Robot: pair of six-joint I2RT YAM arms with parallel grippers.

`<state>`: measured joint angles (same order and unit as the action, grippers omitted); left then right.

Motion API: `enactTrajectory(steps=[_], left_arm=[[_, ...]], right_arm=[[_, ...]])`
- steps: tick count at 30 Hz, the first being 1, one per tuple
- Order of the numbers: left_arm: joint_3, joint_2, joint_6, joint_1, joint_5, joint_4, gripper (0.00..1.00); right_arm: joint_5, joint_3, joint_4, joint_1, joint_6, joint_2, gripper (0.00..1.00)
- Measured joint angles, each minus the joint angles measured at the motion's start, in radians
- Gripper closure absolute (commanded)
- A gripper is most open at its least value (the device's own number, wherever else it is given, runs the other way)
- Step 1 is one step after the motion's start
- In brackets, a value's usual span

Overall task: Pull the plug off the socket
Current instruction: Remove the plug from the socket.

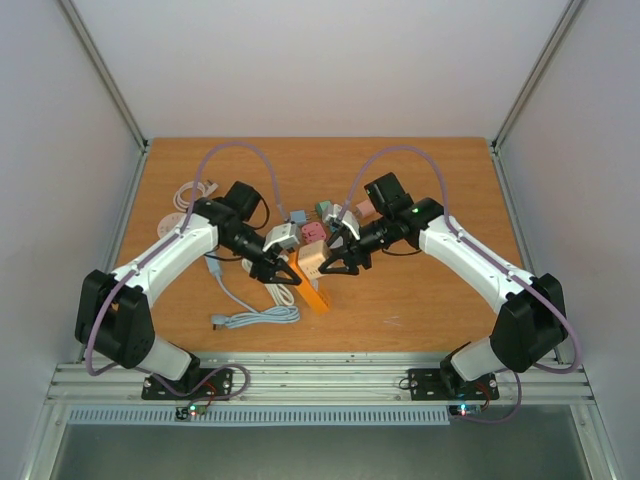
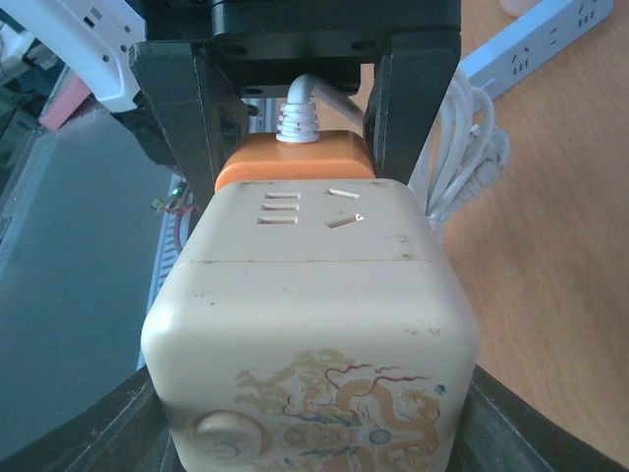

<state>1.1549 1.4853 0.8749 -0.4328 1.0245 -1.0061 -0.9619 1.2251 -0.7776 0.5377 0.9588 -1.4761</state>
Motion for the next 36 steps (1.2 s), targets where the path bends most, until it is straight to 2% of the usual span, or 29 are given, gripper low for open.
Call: enactTrajectory(steps=[9, 36], left_arm=[[0.024, 0.017, -0.002, 0.035, 0.024, 0.004, 1.00], [0.051, 0.035, 0.036, 0.000, 0.008, -0.011, 1.00]], right_arm=[[0.002, -0.002, 0.064, -0.013, -0.030, 0.000, 0.99], [-0.060, -0.005, 0.024, -0.054, -0.038, 0.000, 0.99]])
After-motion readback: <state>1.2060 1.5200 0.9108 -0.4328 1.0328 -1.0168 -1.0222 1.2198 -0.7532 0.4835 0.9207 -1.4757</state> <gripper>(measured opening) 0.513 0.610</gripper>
